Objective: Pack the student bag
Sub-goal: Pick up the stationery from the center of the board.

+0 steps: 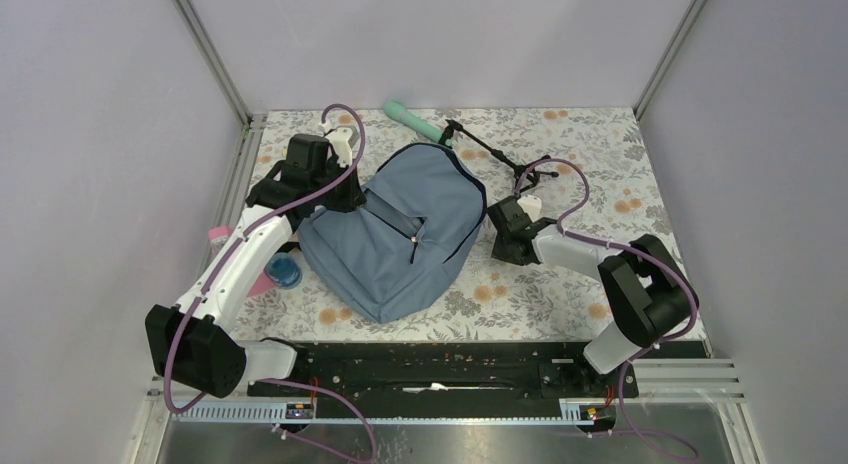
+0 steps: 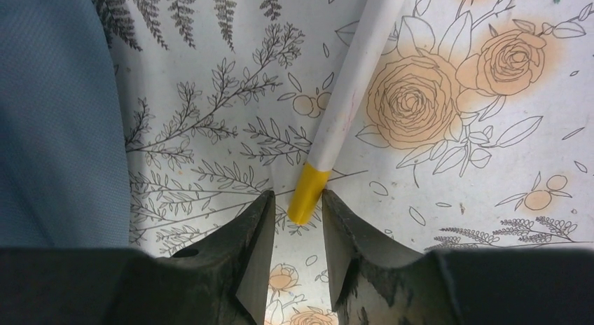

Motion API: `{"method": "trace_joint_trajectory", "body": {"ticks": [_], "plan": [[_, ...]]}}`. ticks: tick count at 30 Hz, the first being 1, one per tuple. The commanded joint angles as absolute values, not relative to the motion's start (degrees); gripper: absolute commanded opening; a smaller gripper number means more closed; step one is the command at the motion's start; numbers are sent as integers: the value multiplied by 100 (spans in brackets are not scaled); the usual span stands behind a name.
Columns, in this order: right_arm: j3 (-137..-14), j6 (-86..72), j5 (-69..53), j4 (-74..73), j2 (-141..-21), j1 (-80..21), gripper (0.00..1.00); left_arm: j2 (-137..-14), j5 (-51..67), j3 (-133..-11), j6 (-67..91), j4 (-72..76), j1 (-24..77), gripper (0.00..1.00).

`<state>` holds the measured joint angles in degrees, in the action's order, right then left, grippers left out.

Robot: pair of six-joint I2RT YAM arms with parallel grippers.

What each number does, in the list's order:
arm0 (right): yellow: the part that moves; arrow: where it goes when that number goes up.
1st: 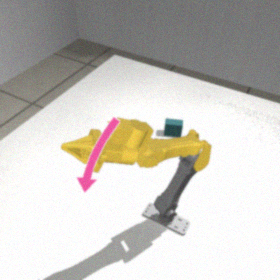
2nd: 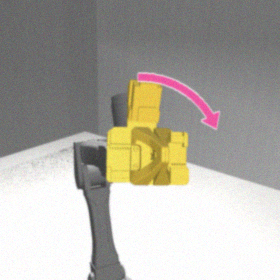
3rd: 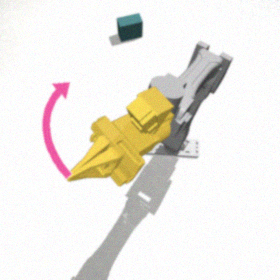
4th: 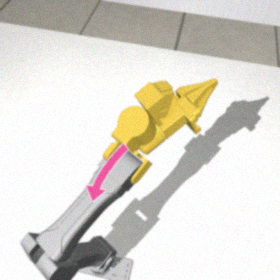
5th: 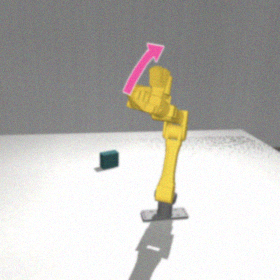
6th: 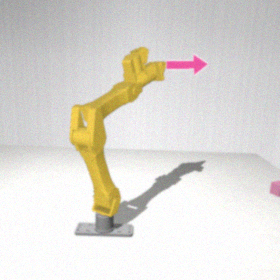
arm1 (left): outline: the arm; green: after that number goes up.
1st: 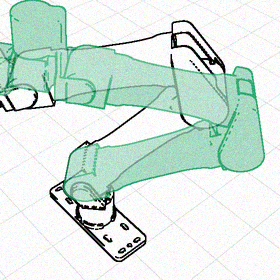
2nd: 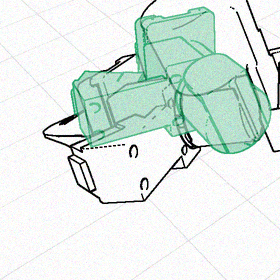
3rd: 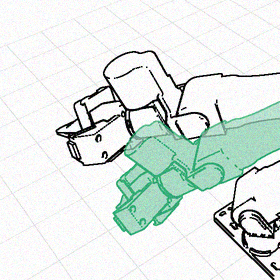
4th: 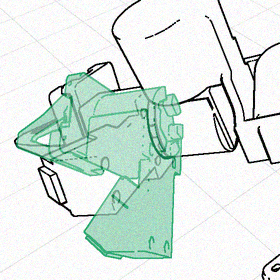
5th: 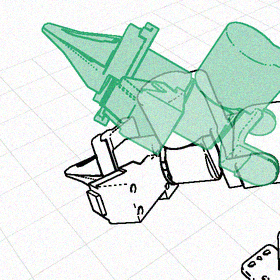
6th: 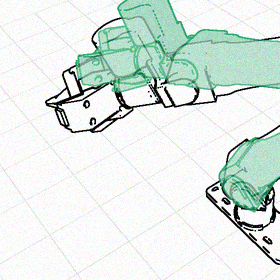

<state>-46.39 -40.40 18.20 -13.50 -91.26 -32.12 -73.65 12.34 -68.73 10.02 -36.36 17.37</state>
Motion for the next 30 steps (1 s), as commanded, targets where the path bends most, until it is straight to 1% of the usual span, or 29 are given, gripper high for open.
{"method": "trace_joint_trajectory", "body": {"ticks": [1,5,7,8,12,18,26,30], "plan": [[-4446,-4327,2035,-1963,-9670,-3208,38,-7022,1236,-6964,923,-3085,1704,0],[-4460,-4346,2061,-1964,-9712,-3195,36,-7007,1229,-6961,907,-3085,1705,0],[-4425,-4341,2073,-1962,-9717,-3191,33,-7004,1222,-6961,910,-3085,1705,0],[-4420,-4326,2074,-1963,-9727,-3196,30,-7007,1228,-6965,908,-3085,1705,0],[-4404,-4309,2050,-1960,-9737,-3198,15,-7005,1231,-6961,913,-3085,1703,0],[-4202,-4166,1739,-1930,-9312,-3199,0,-7031,1230,-6961,914,-3085,1705,0],[-4044,-3931,1778,-2372,-7906,-3217,0,-7030,1240,-6962,923,-3085,1705,0],[-4114,-3649,1439,-2484,-7387,-3223,0,-7023,1249,-6966,932,-3085,1705,0]]}}
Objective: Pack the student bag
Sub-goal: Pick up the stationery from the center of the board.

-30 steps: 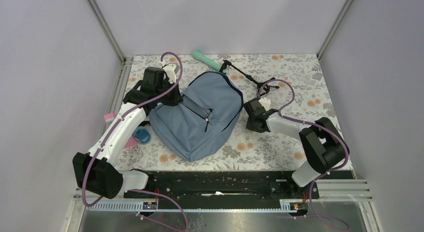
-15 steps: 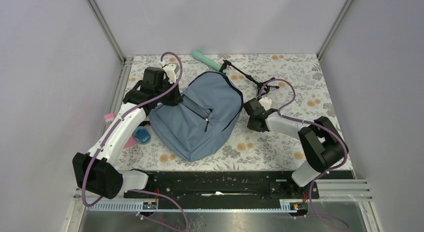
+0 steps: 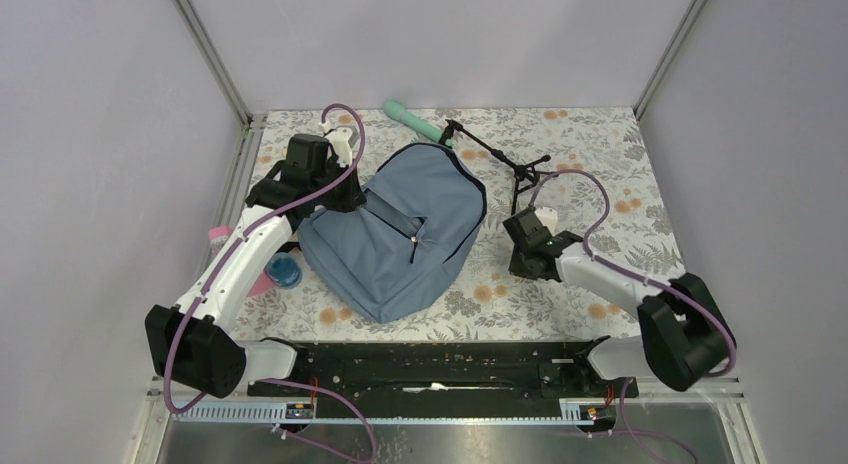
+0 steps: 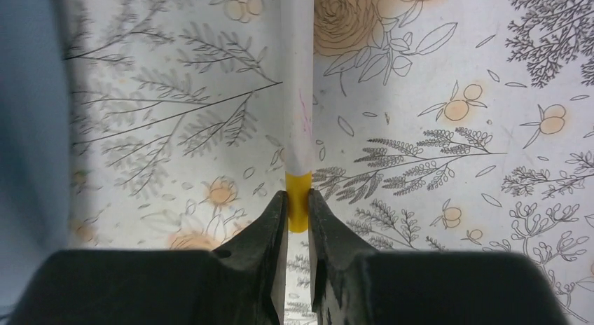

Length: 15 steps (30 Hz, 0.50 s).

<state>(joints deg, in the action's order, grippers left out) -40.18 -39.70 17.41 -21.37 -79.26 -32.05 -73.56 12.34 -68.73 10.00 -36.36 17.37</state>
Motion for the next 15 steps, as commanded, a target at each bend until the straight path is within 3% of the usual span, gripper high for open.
{"method": "trace_joint_trajectory", "body": {"ticks": [1,15], "plan": [[-4135,-3580,1373,-2511,-7248,-3236,0,-7024,1258,-6962,932,-3084,1705,0],[-5197,-1895,-575,-2472,-6656,-3481,0,-7166,1485,-7053,867,-3221,1705,0]]}}
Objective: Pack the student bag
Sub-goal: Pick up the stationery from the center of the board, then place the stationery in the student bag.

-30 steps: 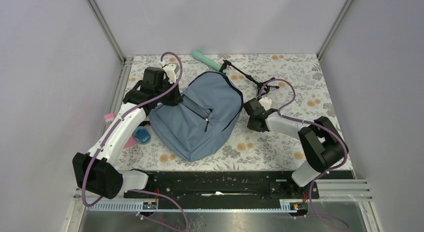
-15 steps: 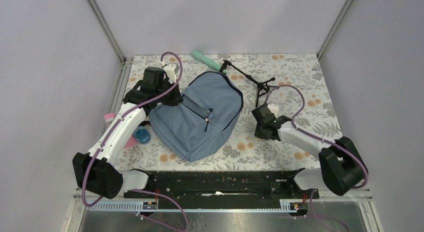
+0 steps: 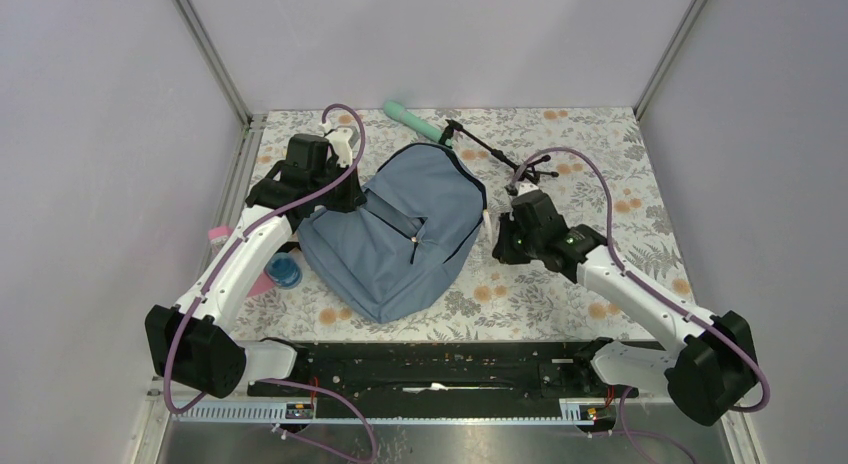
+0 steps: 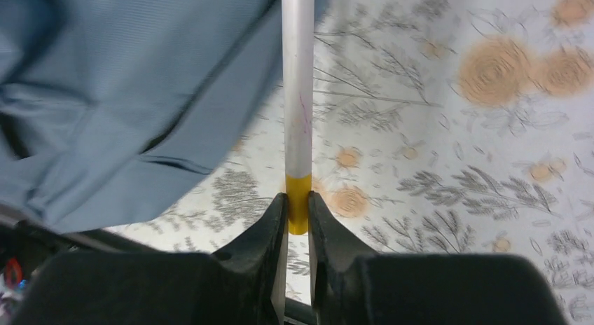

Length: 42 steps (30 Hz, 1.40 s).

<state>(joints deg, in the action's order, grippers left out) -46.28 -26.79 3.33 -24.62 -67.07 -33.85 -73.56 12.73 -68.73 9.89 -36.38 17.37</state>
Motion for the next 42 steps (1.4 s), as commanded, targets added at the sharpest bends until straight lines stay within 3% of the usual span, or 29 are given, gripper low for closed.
{"method": "trace_joint_trajectory", "body": {"ticks": [1,12,18,26,37,42], "plan": [[-5288,-1798,-696,-2471,-6674,-3505,0,-7185,1487,-7064,862,-3241,1705,0],[-6820,-856,-2179,-2436,-7944,-3971,0,-7216,1473,-7075,835,-3267,1706,0],[-8027,-263,-2617,-3277,-8940,-4146,0,-7220,1423,-7080,800,-3294,1705,0],[-8905,230,-2854,-4140,-9732,-4244,0,-7251,1474,-7103,817,-3305,1705,0],[-10567,214,-2810,-4222,-11164,-4284,0,-7269,1491,-7094,835,-3305,1705,0],[-10646,-90,-2620,-3707,-11450,-4373,0,-7276,1495,-7094,835,-3305,1705,0]]}}
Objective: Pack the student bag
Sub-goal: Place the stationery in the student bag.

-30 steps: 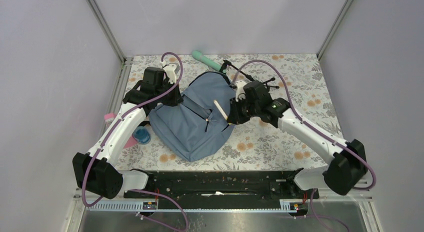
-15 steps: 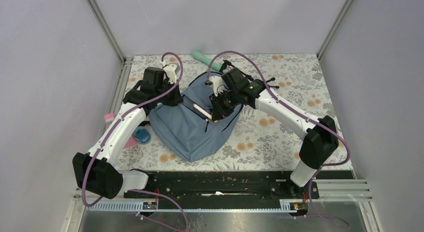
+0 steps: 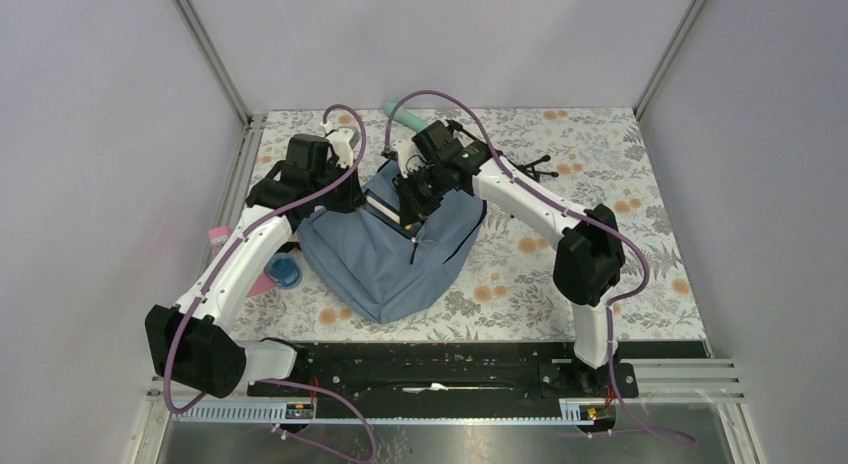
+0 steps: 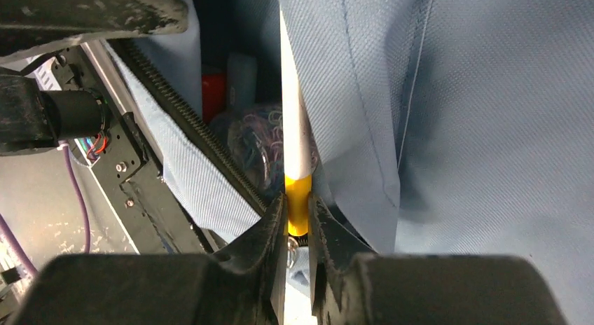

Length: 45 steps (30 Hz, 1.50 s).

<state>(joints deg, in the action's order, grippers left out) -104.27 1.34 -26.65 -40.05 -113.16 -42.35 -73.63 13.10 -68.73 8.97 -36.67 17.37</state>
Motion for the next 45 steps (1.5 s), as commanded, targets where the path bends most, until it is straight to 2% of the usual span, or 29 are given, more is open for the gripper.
{"method": "trace_joint_trajectory", "body": {"ticks": [1,16,17,25,34,45], "plan": [[-10598,-183,-2593,-3580,-11461,-4405,0,-7288,1499,-7105,835,-3305,1705,0],[-9042,-973,-1926,-1972,-10830,-4913,0,-7199,1419,-7045,854,-3234,1698,0],[-9005,-998,-1855,-1924,-10770,-4912,2,-7198,1418,-7046,853,-3234,1697,0],[-8564,-1046,-1743,-1336,-10201,-4913,44,-7171,1391,-7049,844,-3234,1696,0],[-8062,-1108,-1541,-1147,-9559,-4908,59,-7168,1384,-7040,852,-3234,1696,0],[-7421,-1045,-173,-1654,-8527,-4913,64,-7150,1349,-6997,879,-3182,1696,0]]}}
